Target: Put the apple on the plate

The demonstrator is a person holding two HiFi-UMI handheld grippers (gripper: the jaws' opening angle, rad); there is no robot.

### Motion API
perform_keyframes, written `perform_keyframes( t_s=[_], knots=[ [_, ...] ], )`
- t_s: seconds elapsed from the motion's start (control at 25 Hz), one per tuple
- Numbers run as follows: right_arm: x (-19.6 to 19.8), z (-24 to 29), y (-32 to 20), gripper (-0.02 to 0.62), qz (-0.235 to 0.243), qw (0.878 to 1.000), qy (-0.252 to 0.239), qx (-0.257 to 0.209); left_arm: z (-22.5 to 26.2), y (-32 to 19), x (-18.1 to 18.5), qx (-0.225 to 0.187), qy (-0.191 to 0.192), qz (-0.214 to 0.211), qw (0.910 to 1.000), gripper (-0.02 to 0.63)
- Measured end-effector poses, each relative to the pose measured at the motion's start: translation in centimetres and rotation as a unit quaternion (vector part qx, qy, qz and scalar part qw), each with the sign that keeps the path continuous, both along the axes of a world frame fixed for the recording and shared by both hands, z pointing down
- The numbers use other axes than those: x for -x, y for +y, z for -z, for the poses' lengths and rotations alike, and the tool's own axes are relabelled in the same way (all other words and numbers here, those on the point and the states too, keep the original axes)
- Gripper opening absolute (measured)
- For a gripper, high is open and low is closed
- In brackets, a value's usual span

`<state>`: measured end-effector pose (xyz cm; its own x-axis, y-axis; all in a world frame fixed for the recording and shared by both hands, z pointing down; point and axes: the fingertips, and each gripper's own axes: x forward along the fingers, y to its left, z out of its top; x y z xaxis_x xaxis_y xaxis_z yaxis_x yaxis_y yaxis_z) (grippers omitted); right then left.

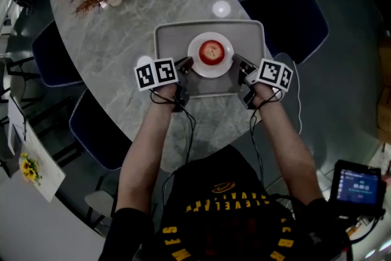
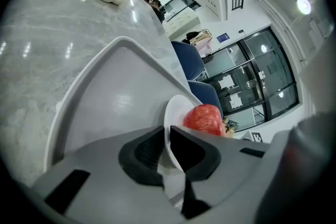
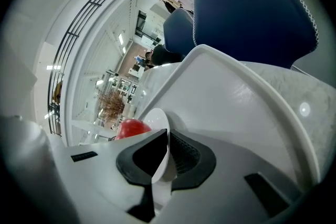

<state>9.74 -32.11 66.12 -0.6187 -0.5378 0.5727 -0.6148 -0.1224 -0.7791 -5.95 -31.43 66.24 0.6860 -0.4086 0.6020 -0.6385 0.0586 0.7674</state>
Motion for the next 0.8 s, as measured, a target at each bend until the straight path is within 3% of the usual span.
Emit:
perform_keyframes(
  t_s=[0.6,0.8],
  knots=[
    [0.38,-0.59,0.13,0.025,0.057,0.995,0.082,-0.005,-0.81,0.52,0.07,0.006,-0.058,-0.045,0.9973,0.035],
    [0.38,-0.46,-0.05,0.026,0.101,0.982,0.157,-0.031,-0.79,0.52,-0.01,0.002,-0.070,-0.049,0.9964,0.037]
  ],
)
